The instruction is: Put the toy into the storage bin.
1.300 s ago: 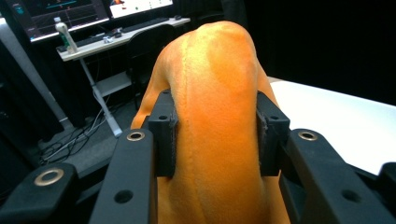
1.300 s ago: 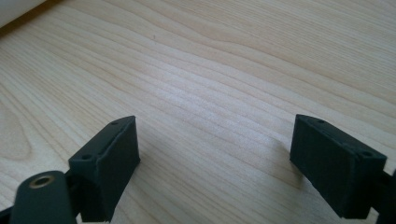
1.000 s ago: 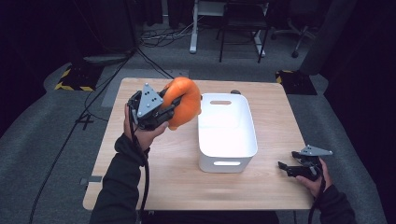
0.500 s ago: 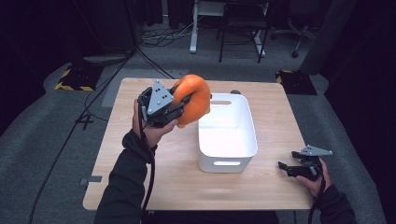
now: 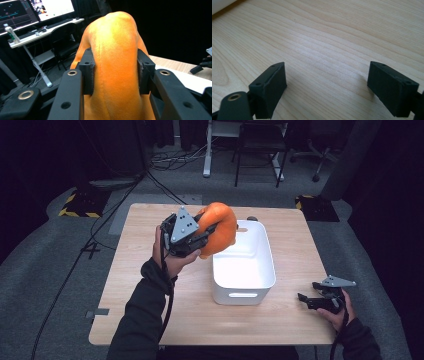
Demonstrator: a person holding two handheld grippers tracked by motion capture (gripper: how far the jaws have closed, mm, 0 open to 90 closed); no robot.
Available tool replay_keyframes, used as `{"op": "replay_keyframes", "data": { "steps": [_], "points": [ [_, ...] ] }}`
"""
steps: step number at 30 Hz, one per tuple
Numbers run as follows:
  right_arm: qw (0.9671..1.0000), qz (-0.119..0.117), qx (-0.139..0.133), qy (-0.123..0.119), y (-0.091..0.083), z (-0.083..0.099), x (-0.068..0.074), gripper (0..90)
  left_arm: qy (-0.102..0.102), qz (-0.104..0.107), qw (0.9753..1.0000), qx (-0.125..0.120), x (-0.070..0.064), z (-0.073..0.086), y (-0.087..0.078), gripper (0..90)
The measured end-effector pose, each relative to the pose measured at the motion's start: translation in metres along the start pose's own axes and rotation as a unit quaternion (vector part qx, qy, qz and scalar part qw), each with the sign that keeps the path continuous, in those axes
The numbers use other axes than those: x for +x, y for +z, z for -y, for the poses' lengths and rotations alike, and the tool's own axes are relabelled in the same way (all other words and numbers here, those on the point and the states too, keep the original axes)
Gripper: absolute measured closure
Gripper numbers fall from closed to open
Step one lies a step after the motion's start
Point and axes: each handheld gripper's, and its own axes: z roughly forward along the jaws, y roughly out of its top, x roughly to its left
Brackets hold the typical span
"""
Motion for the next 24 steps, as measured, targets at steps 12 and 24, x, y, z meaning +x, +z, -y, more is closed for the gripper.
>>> {"op": "replay_keyframes", "data": {
  "steps": [12, 24],
  "points": [
    [1.0, 0.0, 0.0, 0.0, 0.0, 0.0, 0.0, 15.7, 0.009, 0.029, 0.9995, 0.0, -0.014, -0.004, 0.016, 60.2],
    [1.0, 0.0, 0.0, 0.0, 0.0, 0.0, 0.0, 15.7, 0.015, 0.056, 0.9982, 0.011, -0.029, -0.003, 0.033, 60.1]
  ]
}}
